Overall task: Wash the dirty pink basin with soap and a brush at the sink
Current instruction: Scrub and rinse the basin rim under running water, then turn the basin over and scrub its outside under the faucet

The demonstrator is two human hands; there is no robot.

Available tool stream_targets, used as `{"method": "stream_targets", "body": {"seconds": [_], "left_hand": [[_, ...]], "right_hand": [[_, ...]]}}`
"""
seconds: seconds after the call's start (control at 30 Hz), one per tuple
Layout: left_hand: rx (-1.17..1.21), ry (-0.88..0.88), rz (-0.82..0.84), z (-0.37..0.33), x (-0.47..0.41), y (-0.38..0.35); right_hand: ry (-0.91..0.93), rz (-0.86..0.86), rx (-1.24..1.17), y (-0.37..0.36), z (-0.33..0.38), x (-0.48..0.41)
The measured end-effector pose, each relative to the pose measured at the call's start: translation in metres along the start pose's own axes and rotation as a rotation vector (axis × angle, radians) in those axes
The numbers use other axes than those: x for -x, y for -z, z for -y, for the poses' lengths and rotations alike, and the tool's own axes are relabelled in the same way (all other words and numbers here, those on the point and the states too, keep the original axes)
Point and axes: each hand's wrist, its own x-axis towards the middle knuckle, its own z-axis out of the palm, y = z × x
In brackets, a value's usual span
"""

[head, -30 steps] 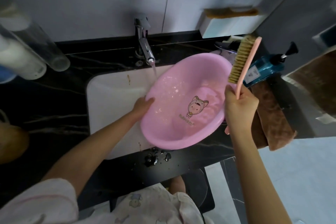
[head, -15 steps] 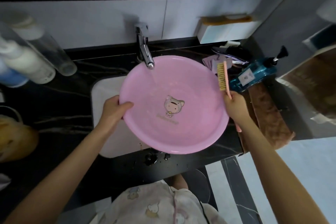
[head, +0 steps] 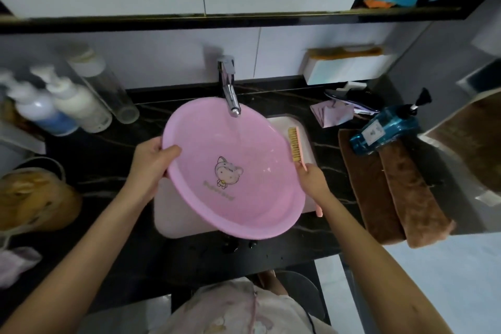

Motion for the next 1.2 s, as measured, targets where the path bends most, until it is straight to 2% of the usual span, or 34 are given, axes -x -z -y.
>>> {"method": "stream_targets", "body": {"seconds": [0.13,0.3,0.37,0.47,0.53,0.73,0.8,0.97,1.07,1.2], "left_hand": [[-0.096,0.112,-0.058,0.026,-0.018,-0.001],[-0.259,0.249,0.012,0.058,-0.04,-0.024],[-0.265,0.267,0.056,0.066,-0.044,-0.04],[-0.239,0.307,0.139,0.075,-0.051,-0.068],[-0.22,0.335,0.181,0.078,-0.051,-0.087],[-0.084,0.418,0.347,0.079,-0.041,-0.119],[-0.118,0.407,0.4,0.076,-0.037,-0.12],[-0.262,0.228,0.476,0.071,-0.038,-0.111],[-0.294,0.162,0.499,0.069,-0.041,-0.104],[-0.257,0.02,0.531,0.056,-0.036,-0.09]], "right_hand": [[0.009,-0.107,-0.083,0.02,0.001,0.002],[0.084,-0.222,-0.22,0.059,0.012,0.017],[0.132,-0.211,-0.278,0.078,0.021,0.025],[0.175,-0.097,-0.563,0.1,0.043,0.04],[0.177,-0.104,-0.625,0.108,0.06,0.047],[0.49,-0.209,-0.222,0.108,0.114,0.066],[0.554,-0.276,-0.105,0.105,0.134,0.074],[0.672,-0.3,0.155,0.105,0.174,0.094],[0.724,-0.313,0.416,0.099,0.187,0.1],[0.759,-0.344,0.588,0.084,0.194,0.114]]}}
